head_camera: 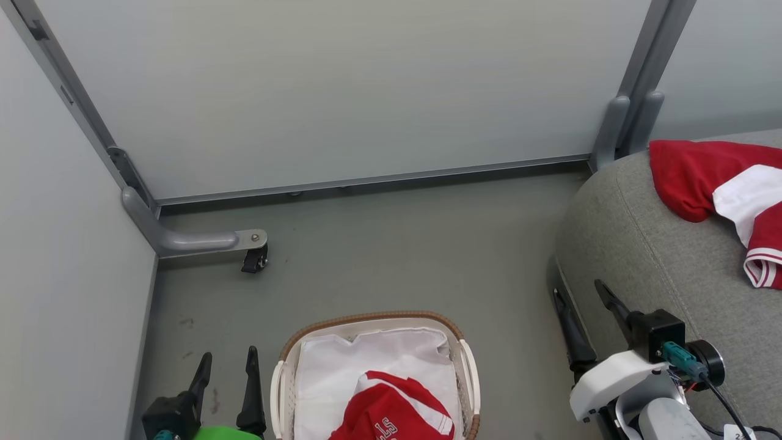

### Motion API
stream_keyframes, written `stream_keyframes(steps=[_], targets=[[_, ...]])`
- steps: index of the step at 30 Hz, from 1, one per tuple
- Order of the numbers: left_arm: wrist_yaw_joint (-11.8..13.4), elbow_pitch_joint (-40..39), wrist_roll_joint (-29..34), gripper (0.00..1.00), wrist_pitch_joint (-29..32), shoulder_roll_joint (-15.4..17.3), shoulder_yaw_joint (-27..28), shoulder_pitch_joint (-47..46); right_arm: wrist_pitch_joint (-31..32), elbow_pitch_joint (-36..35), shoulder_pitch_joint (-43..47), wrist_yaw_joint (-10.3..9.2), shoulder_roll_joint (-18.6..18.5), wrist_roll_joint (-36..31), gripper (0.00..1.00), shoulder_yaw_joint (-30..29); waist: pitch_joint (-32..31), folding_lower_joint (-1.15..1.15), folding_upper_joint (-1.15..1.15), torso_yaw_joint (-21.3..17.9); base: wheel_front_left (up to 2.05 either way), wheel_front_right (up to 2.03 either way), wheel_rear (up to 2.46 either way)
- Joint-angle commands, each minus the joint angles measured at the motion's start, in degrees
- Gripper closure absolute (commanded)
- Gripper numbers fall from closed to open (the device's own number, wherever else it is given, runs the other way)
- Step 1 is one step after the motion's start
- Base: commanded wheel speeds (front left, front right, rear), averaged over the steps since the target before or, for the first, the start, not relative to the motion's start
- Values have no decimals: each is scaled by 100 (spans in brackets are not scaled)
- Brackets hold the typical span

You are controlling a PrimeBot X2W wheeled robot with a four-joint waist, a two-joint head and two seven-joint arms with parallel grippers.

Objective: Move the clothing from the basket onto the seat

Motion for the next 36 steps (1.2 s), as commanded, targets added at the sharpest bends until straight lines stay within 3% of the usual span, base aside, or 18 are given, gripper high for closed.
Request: stream_keyframes(steps=[1, 21, 29, 36], targets=[[-7, 8, 36, 0, -5, 7, -4, -4, -28, 14, 37, -8, -22, 7, 0, -8, -3, 0, 0, 4, 0, 0, 0], [-172, 224, 368, 0, -6, 7, -279, -397, -28, -54, -74, -8, -22, -24, 0, 128, 278, 0, 0, -137, 0, 0, 0], [-307, 1197, 488, 0, -5, 60, -970, -1290, -28, -151, -421, -8, -21, -153, 0, 177, 1030, 0, 0, -433, 0, 0, 0], [-327, 2172, 335, 0, 20, 157, -1910, -2182, -28, -323, -812, -8, -21, -19, 0, 242, 1923, 0, 0, -857, 0, 0, 0]])
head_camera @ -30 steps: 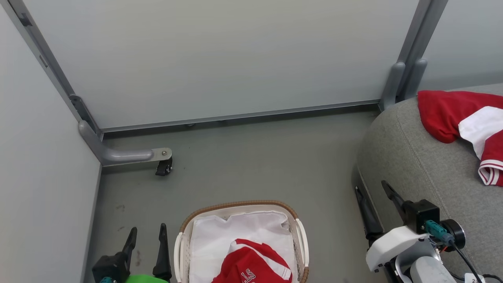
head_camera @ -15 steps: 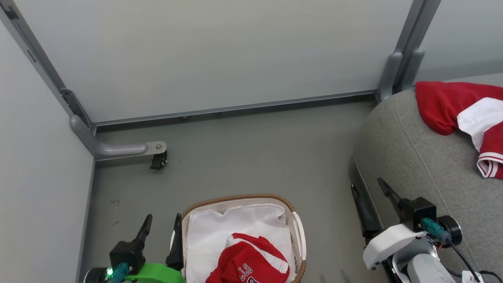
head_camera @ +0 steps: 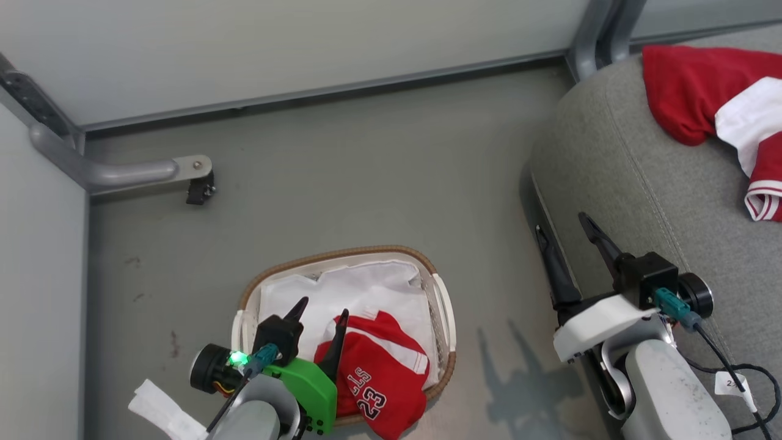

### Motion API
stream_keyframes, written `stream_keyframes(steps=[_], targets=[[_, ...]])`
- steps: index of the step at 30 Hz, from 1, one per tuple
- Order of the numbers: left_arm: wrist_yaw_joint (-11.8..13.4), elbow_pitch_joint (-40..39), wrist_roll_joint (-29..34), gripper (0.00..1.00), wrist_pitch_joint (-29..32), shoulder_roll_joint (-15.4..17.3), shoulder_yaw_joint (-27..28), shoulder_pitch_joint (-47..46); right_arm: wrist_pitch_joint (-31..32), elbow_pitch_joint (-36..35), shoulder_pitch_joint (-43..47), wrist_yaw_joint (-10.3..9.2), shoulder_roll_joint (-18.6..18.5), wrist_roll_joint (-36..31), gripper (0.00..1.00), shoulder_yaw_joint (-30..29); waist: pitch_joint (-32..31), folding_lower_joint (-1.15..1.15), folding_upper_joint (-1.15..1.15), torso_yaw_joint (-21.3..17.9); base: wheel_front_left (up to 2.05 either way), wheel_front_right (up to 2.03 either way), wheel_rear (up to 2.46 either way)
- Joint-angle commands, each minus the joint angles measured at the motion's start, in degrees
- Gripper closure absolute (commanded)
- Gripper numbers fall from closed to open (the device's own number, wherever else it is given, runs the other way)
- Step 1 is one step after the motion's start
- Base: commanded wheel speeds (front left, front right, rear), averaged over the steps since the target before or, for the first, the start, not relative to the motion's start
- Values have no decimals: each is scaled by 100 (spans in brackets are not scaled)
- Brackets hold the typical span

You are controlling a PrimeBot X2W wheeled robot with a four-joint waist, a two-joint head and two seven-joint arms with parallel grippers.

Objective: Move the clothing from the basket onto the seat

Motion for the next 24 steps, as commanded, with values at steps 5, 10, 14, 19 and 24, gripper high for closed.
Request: stream_keyframes(steps=[5, 10, 14, 19, 24], targets=[[-21, 646, -258, 0, 59, 197, -718, -699, -28, -122, -396, -8, -17, 169, 0, 93, 1282, 0, 0, -710, 0, 0, 0], [-21, 1140, -457, 0, 133, 309, -1317, -1117, -28, -217, -596, -8, -17, 339, 0, 216, 1815, 0, 0, -958, 0, 0, 0], [-21, 1535, -696, 0, 234, 382, -1641, -1328, -28, -258, -644, -8, -15, 469, 0, 309, 2122, 0, 0, -1112, 0, 0, 0], [-21, 1956, -972, 0, 290, 501, -1841, -1558, -28, -305, -695, -8, -14, 600, 0, 415, 2426, 0, 0, -1272, 0, 0, 0], [-20, 2216, -1164, 0, 266, 589, -1948, -1782, -28, -348, -736, -8, -15, 675, 0, 475, 2665, 0, 0, -1363, 0, 0, 0]])
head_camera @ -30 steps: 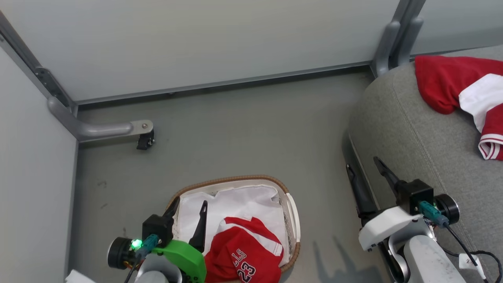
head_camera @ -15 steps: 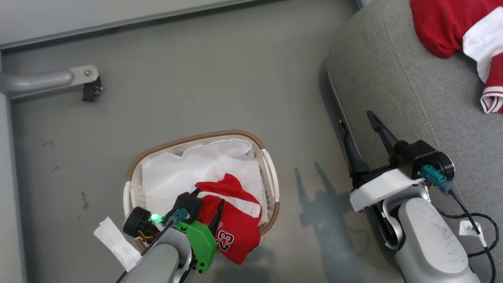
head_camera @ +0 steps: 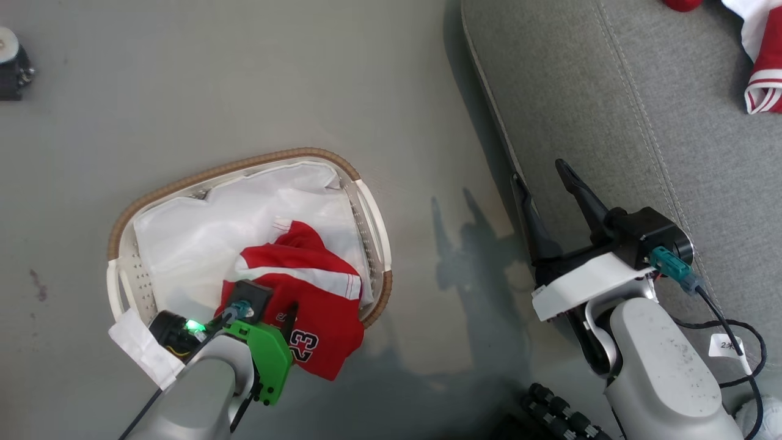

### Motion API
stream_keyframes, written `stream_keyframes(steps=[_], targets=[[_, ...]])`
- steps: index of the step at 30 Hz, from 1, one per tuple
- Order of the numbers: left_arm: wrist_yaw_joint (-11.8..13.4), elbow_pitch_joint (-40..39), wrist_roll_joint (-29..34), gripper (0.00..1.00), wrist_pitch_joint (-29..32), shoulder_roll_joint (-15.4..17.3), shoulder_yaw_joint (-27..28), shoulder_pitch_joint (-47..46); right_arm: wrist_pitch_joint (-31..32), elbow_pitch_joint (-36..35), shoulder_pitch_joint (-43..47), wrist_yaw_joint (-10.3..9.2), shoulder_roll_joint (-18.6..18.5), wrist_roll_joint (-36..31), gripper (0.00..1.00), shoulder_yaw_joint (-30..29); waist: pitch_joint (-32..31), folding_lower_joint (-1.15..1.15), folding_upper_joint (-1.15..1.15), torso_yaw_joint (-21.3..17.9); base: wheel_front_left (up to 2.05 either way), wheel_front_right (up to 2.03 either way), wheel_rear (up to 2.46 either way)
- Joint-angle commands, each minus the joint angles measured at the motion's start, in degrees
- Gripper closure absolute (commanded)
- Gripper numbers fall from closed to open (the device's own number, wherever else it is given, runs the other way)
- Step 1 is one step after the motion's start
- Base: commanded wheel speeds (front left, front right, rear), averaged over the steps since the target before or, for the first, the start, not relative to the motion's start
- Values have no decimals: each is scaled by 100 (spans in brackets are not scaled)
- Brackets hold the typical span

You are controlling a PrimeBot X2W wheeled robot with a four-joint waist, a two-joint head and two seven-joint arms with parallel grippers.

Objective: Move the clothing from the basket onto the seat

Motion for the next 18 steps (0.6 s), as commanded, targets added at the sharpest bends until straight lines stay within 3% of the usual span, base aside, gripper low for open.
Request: stream_keyframes(steps=[1, 4, 5, 6, 7, 8, 10, 11, 18], targets=[[-8, 67, -50, 0, -23, 75, -34, -172, -28, -33, -102, -8, -9, 46, 0, 20, 383, -1, 0, -292, 0, 0, 0], [-8, 188, -132, 0, -10, 114, -97, -299, -28, -58, -144, -8, -8, 93, 0, 55, 510, -1, 0, -339, 0, 0, 0], [-5, 242, -154, 6, -9, 129, -127, -348, -28, -72, -170, -8, -11, 103, 0, 62, 552, -1, 0, -353, 0, 0, 0], [-4, 285, -178, 24, -7, 137, -143, -381, -28, -83, -192, -8, -11, 104, 0, 71, 588, -1, 0, -364, 0, 0, 0], [-4, 327, -207, 51, -11, 140, -171, -412, -28, -92, -208, -8, -10, 115, 0, 78, 615, -1, 0, -373, 0, 0, 0], [-4, 353, -213, 57, -16, 132, -192, -437, -28, -96, -214, -8, -10, 126, 0, 84, 637, -1, 0, -378, 0, 0, 0], [-4, 420, -241, 90, -42, 116, -246, -502, -28, -89, -209, -8, -12, 133, 0, 80, 665, -1, 0, -376, 0, 0, 0], [-4, 436, -272, 100, -55, 106, -256, -521, -28, -82, -212, -8, -11, 131, 0, 71, 669, -1, 0, -368, 0, 0, 0], [-4, 427, -378, 100, -243, 47, -349, -395, -28, 46, -177, -8, -11, 16, 0, 35, 476, -1, 0, -233, 0, 0, 0]])
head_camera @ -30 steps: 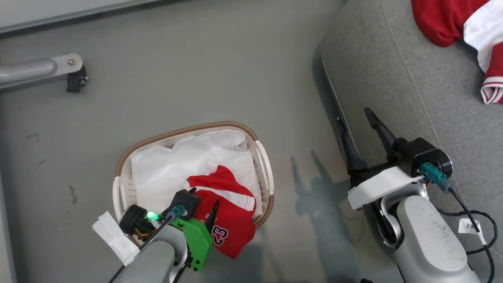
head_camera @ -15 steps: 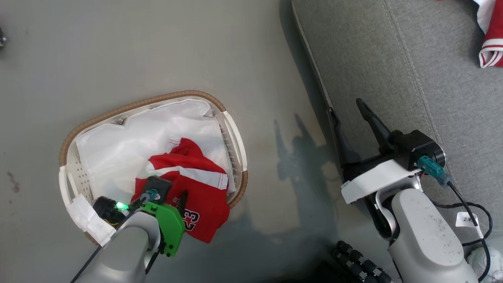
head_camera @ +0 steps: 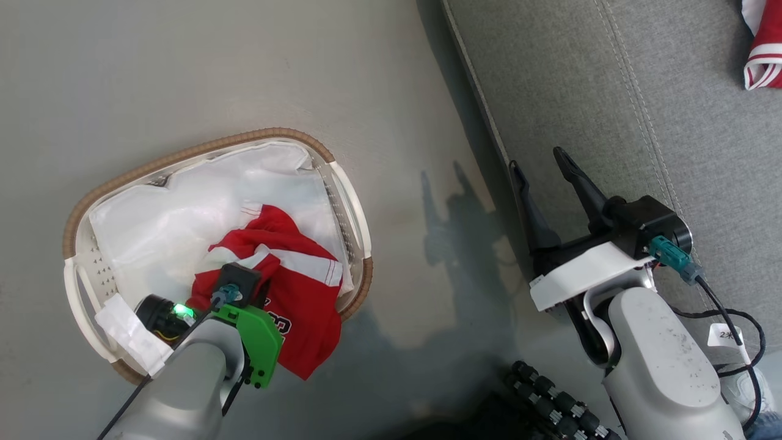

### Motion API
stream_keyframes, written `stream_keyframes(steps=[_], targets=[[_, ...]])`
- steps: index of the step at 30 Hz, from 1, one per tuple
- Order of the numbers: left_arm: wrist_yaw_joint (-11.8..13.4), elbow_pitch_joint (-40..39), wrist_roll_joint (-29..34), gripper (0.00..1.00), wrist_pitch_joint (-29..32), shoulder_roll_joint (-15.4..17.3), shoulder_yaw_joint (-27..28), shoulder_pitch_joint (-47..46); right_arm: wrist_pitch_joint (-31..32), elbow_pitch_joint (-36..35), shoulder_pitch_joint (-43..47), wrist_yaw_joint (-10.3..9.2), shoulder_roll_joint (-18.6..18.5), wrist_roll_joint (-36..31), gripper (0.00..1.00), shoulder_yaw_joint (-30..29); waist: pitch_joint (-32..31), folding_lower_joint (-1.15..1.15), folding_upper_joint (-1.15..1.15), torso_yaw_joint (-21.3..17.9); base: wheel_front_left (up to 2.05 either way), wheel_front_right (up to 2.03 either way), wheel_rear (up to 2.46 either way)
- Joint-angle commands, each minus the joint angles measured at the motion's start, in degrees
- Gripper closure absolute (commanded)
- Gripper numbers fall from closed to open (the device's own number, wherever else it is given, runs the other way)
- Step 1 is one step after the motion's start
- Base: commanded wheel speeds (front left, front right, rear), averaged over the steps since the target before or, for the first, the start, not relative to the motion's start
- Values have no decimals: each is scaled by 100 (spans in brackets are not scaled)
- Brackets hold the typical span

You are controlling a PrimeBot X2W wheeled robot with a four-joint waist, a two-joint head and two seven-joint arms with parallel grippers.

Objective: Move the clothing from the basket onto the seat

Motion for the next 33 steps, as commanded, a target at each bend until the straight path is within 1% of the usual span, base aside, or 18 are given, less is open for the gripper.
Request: stream_keyframes(steps=[1, 5, 9, 16, 23, 26, 29, 33], targets=[[2, -23, -31, 100, -53, 3, 1, 72, -28, 31, 16, -8, -11, -58, 0, -26, -154, -1, 0, 119, 0, 0, 0], [2, -220, -7, 100, -92, -35, -15, 195, -28, 102, 85, -8, -16, -163, 0, -90, -461, -1, 0, 291, 0, 0, 0], [9, -779, 105, 100, -94, 96, 103, 324, -28, 173, 191, -8, -16, -308, 0, -182, -886, -1, 0, 489, 0, 0, 0], [41, -1800, 420, 100, -96, 286, 367, 720, -28, 336, 530, -7, -17, -534, 0, -369, -1832, -1, 0, 852, 0, 0, 0], [28, -2654, 826, 100, -98, 477, 518, 1029, -28, 474, 954, -8, -17, -702, 0, -473, -2825, -1, 0, 1101, 0, 0, 0], [10, -2883, 1028, 100, -96, 614, 412, 1020, -28, 532, 1154, -8, -18, -750, 0, -525, -3221, -1, 0, 1186, 0, 0, 0], [1, -3009, 1156, 100, -97, 750, 302, 799, -28, 608, 1313, -8, -16, -820, 0, -501, -3586, -1, 0, 1231, 0, 0, 0], [-5, -3174, 1175, 100, -98, 913, 46, 547, -28, 679, 1497, -8, -17, -877, 0, -489, -3994, -1, 0, 1254, 0, 0, 0]])
